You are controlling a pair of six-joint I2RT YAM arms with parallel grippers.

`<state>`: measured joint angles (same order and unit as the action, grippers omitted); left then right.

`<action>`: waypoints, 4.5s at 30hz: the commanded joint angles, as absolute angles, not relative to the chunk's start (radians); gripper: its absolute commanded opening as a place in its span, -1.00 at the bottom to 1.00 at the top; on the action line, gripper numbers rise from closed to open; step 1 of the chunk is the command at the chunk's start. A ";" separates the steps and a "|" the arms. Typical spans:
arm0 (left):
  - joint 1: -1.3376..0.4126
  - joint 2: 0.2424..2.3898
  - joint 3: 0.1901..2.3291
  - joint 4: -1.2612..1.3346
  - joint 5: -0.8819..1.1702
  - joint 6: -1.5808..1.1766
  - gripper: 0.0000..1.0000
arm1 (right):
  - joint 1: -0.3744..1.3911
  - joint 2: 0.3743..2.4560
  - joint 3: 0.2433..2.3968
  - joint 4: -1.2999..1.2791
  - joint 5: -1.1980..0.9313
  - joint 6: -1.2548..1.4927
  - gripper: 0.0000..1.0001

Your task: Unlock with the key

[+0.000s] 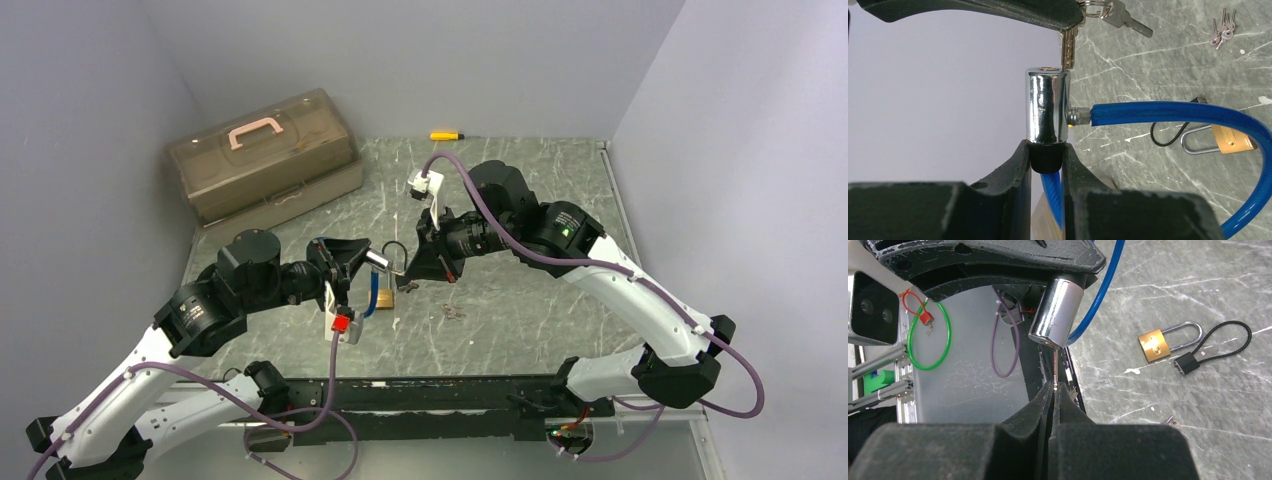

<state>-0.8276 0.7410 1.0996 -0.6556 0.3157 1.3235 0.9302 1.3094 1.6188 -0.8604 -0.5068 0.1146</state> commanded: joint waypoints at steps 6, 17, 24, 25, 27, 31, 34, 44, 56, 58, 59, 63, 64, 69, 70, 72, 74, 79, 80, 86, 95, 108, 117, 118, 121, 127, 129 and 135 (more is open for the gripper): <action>-0.831 0.722 1.102 -0.596 0.313 1.348 -1.00 | 0.933 1.274 1.613 -0.820 -0.527 0.094 -1.00; -0.831 0.723 1.089 -0.609 0.304 1.377 -1.00 | 0.933 1.261 1.609 -0.811 -0.544 0.089 -1.00; -0.830 0.720 1.089 -0.603 0.307 1.372 -1.00 | 0.933 1.268 1.604 -0.807 -0.530 0.092 -1.00; -0.831 0.720 1.088 -0.604 0.307 1.373 -1.00 | 0.932 1.271 1.606 -0.806 -0.528 0.093 -1.00; -0.831 0.719 1.088 -0.607 0.310 1.372 -1.00 | 0.933 1.274 1.610 -0.800 -0.525 0.094 -1.00; -0.830 0.719 1.092 -0.613 0.312 1.373 -1.00 | 0.934 1.279 1.612 -0.791 -0.516 0.099 -1.00; -0.831 0.721 1.094 -0.614 0.312 1.377 -1.00 | 0.933 1.278 1.608 -0.778 -0.517 0.103 -1.00; -0.830 0.718 1.092 -0.611 0.314 1.378 -1.00 | 0.933 1.289 1.602 -0.773 -0.508 0.102 -1.00; -0.831 0.710 1.086 -0.608 0.318 1.378 -1.00 | 0.929 1.298 1.597 -0.769 -0.464 0.108 -1.00; -0.831 0.709 1.085 -0.606 0.321 1.375 -1.00 | 0.929 1.301 1.596 -0.764 -0.461 0.113 -1.00; -0.831 0.710 1.085 -0.607 0.320 1.374 -1.00 | 0.927 1.304 1.596 -0.763 -0.459 0.113 -1.00; -0.830 0.710 1.091 -0.611 0.320 1.374 -1.00 | 0.926 1.313 1.587 -0.756 -0.451 0.119 -1.00; -0.830 0.710 1.093 -0.611 0.320 1.374 -1.00 | 0.925 1.316 1.585 -0.754 -0.449 0.122 -1.00; -0.830 0.709 1.090 -0.611 0.318 1.375 -1.00 | 0.923 1.323 1.586 -0.750 -0.429 0.137 -1.00; -0.830 0.710 1.090 -0.611 0.315 1.377 -1.00 | 0.923 1.325 1.586 -0.749 -0.418 0.143 -1.00; -0.830 0.710 1.087 -0.608 0.303 1.380 -1.00 | 0.923 1.328 1.583 -0.746 -0.403 0.155 -1.00; -0.832 0.713 1.080 -0.600 0.282 1.384 -1.00 | 0.924 1.328 1.577 -0.736 -0.389 0.170 -1.00; -0.845 0.727 1.079 -0.588 0.198 1.377 -1.00 | 0.923 1.326 1.551 -0.713 -0.360 0.207 -1.00; -0.849 0.727 1.082 -0.593 0.189 1.376 -1.00 | 0.924 1.325 1.544 -0.707 -0.359 0.212 -1.00; -0.876 0.726 1.076 -0.607 0.156 1.391 -1.00 | 0.923 1.323 1.532 -0.680 -0.374 0.222 -1.00; -0.927 0.738 1.080 -0.625 0.144 1.406 -1.00 | 0.924 1.332 1.529 -0.645 -0.377 0.243 -1.00; -0.956 0.749 1.097 -0.617 0.208 1.314 -1.00 | 0.924 1.327 1.510 -0.562 -0.392 0.250 -1.00; -0.957 0.740 1.077 -0.627 0.170 1.284 -1.00 | 0.924 1.274 1.508 -0.593 -0.405 0.197 -0.11; -0.956 0.740 1.075 -0.626 0.168 1.285 -1.00 | 0.924 1.265 1.504 -0.591 -0.406 0.191 -0.03; -0.957 0.739 1.071 -0.621 0.163 1.286 -1.00 | 0.923 1.256 1.508 -0.594 -0.401 0.184 0.03; -0.957 0.736 1.066 -0.626 0.154 1.296 -1.00 | 0.924 1.269 1.537 -0.598 -0.453 0.185 0.10; -0.956 0.733 1.065 -0.625 0.149 1.297 -1.00 | 0.924 1.271 1.534 -0.594 -0.472 0.182 0.13; -0.957 0.738 1.069 -0.614 0.142 1.309 -1.00 | 0.936 1.322 1.549 -0.606 -0.481 0.178 0.18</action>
